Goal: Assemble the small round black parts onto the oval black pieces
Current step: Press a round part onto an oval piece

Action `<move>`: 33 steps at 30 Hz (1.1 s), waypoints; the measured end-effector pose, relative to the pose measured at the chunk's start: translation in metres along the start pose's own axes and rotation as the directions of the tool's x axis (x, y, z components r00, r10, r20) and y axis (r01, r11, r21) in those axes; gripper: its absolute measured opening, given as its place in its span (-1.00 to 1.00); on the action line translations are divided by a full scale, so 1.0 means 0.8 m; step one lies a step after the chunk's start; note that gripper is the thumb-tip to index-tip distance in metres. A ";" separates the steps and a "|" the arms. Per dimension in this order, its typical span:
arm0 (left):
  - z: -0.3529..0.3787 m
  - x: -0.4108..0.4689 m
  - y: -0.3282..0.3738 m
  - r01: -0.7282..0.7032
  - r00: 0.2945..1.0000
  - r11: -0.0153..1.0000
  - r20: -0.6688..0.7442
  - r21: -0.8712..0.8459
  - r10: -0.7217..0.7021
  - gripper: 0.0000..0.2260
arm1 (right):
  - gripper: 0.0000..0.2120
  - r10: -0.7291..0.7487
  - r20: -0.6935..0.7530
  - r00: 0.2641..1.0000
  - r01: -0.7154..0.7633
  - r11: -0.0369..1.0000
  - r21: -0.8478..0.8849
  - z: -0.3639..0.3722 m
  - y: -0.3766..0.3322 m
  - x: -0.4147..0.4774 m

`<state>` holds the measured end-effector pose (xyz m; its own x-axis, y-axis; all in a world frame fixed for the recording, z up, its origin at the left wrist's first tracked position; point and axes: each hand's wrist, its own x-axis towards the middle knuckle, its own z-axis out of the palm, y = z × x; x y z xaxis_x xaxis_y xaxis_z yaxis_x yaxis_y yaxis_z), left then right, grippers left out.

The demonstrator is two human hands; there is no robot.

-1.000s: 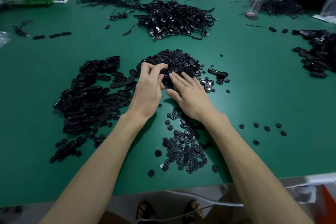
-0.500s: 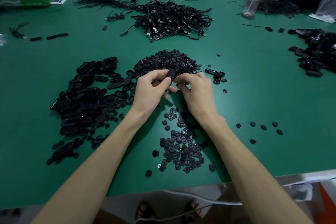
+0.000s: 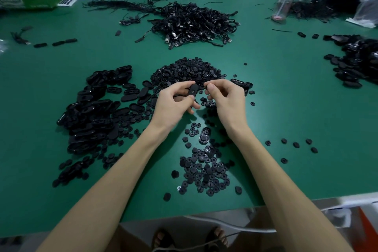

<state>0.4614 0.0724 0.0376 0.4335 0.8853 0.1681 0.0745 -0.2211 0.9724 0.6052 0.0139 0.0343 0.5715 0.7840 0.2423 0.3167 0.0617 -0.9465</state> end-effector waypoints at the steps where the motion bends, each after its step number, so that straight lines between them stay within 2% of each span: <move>1: 0.000 0.000 0.000 0.002 1.000 1.000 -0.003 0.001 -0.002 -0.66 | -0.88 0.002 0.009 1.000 -0.003 1.000 0.007 0.001 0.000 0.000; 9: -0.002 0.001 -0.002 0.028 0.999 1.000 -0.017 -0.002 -0.028 -0.66 | -0.95 0.055 0.147 0.988 -0.091 0.963 0.254 0.004 -0.001 -0.002; 13: -0.003 0.003 -0.004 0.038 0.999 0.999 -0.025 -0.009 -0.038 -0.67 | -0.88 0.047 0.191 0.980 -0.110 0.936 0.335 0.007 -0.004 -0.003; 18: -0.004 0.004 -0.006 0.041 0.998 0.999 -0.039 0.009 -0.040 -0.68 | -0.87 0.075 0.235 0.969 -0.162 0.913 0.375 0.009 -0.004 -0.006; 24: -0.005 0.003 -0.006 0.047 0.998 0.999 -0.044 -0.002 -0.047 -0.67 | -0.90 0.104 0.201 0.974 -0.177 0.904 0.390 0.006 -0.002 -0.003; 33: -0.005 0.003 -0.005 0.039 0.998 0.999 -0.041 0.004 -0.039 -0.66 | -0.87 0.053 0.277 0.959 -0.157 0.917 0.368 0.005 0.000 -0.004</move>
<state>0.4588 0.0772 0.0347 0.3927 0.9094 0.1367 0.0953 -0.1881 0.9775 0.6002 0.0136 0.0329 0.3548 0.9267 0.1235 -0.0779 0.1610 -0.9839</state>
